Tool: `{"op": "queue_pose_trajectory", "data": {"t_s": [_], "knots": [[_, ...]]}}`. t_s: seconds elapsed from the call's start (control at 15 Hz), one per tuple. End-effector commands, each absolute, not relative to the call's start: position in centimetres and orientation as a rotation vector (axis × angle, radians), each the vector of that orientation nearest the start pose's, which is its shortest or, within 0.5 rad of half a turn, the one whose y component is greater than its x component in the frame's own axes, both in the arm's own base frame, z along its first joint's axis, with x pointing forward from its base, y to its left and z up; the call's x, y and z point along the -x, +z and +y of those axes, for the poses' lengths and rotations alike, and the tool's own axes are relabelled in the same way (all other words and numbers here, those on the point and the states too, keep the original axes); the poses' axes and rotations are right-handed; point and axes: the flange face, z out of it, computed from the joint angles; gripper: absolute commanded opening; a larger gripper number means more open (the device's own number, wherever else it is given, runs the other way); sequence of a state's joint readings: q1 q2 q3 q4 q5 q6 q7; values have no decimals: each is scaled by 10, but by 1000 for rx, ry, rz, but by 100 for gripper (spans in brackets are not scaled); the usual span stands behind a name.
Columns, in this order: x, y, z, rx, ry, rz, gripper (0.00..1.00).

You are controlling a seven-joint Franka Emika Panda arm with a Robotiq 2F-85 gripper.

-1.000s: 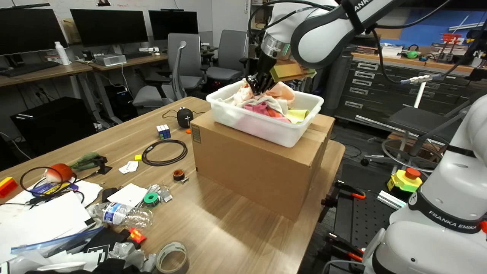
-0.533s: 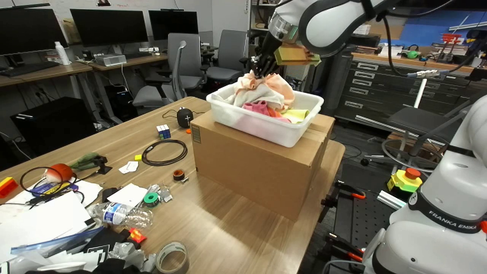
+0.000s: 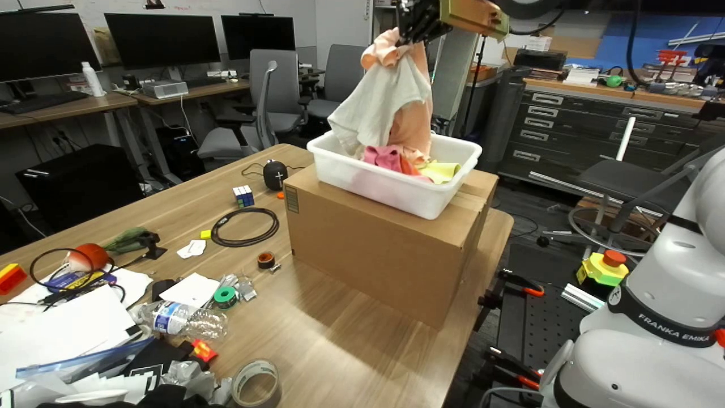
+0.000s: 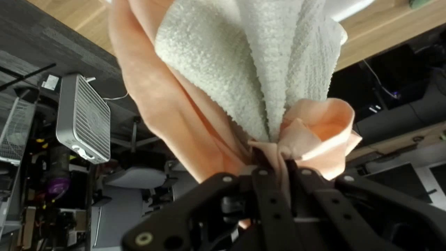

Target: Pick the cloths in the plastic box and put them on the table

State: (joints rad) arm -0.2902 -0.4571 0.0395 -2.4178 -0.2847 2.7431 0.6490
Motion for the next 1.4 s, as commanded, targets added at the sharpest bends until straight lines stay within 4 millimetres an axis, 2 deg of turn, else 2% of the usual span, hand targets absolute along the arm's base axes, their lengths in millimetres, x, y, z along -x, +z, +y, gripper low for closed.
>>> {"op": "queue_pose_trajectory", "data": {"t_s": [0.0,0.33,0.53,0.67,0.8,1.2,1.33], "knots": [[-426,615,-90,2662,-1445,989,6],[-408,657,-71,2526,-1573,967,6],[-404,668,-59,2494,-1580,921,6],[-403,669,-45,2503,-1545,829,6],[-405,667,-19,2532,-1462,663,6],[-403,658,80,2566,-1191,245,6],[-405,657,103,2551,-1105,116,6]]}}
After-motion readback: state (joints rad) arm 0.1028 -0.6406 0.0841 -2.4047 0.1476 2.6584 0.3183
